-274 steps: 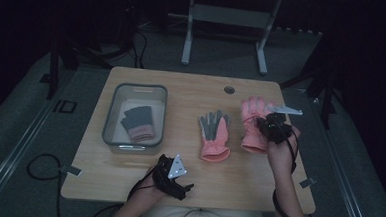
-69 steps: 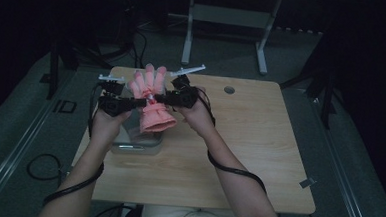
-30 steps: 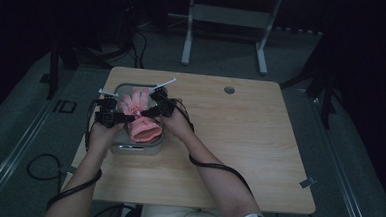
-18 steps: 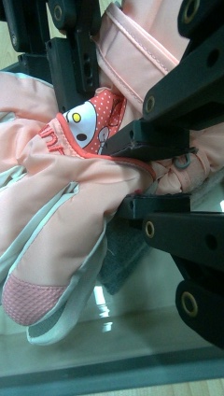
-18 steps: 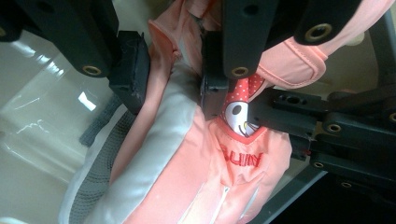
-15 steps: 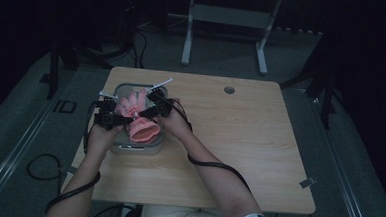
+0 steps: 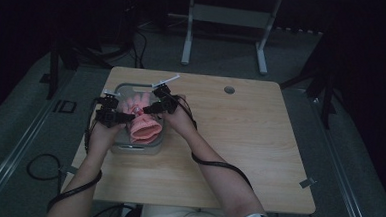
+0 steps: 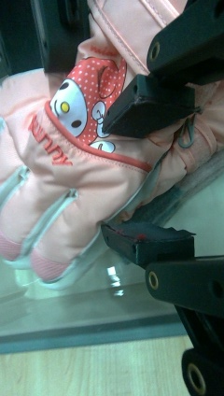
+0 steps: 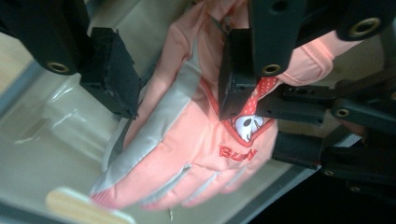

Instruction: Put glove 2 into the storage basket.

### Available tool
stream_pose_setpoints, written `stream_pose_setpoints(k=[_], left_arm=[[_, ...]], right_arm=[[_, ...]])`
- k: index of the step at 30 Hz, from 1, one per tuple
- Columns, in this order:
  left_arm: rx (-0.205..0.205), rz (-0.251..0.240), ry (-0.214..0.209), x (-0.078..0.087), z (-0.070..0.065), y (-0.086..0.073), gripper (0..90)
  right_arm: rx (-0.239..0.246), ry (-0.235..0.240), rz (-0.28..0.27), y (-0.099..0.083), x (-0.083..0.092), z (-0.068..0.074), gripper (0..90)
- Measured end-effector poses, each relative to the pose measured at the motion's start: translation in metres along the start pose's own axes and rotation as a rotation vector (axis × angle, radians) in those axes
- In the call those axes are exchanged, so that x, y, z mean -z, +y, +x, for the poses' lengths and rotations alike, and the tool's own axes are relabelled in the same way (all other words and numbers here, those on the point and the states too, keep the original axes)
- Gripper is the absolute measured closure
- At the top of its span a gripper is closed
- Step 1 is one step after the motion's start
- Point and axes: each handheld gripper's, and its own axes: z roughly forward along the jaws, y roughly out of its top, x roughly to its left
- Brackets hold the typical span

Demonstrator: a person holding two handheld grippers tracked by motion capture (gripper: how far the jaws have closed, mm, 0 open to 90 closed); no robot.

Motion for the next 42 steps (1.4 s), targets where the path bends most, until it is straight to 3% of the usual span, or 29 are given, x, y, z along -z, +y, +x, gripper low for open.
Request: stream_pose_setpoints(k=[7, 11, 14, 19, 22, 28, 38, 40, 42], left_arm=[[0.015, -0.1, 0.006, 0.014, 0.0, 0.004, 44.6], [0.003, -0.12, -0.007, 0.021, -0.003, 0.008, 41.3], [-0.018, -0.119, -0.031, 0.025, -0.005, 0.009, 32.6], [-0.037, -0.167, -0.085, 0.034, -0.014, 0.008, 22.4], [-0.089, -0.193, -0.076, 0.039, -0.026, 0.008, 13.5], [-0.168, -0.252, -0.127, 0.048, -0.048, 0.006, 2.4], [-0.316, -0.224, -0.216, 0.049, -0.099, -0.007, 2.4], [-0.333, -0.228, -0.21, 0.049, -0.108, -0.011, 2.4], [-0.352, -0.223, -0.24, 0.048, -0.118, -0.015, 2.4]], right_arm=[[0.008, 0.028, -0.047, 0.004, 0.022, -0.005, 46.9], [0.017, 0.034, -0.054, 0.003, 0.028, -0.007, 46.9], [0.016, 0.037, -0.064, 0.002, 0.033, -0.007, 47.0], [0.024, 0.05, -0.086, 0.0, 0.043, -0.006, 45.5], [0.035, 0.07, -0.09, -0.002, 0.052, -0.01, 37.1], [0.06, 0.098, -0.09, -0.009, 0.067, -0.02, 26.6], [0.114, 0.086, -0.115, -0.035, 0.089, -0.024, 20.7], [0.115, 0.088, -0.127, -0.044, 0.093, -0.023, 20.4], [0.12, 0.084, -0.124, -0.051, 0.094, -0.021, 20.2]])
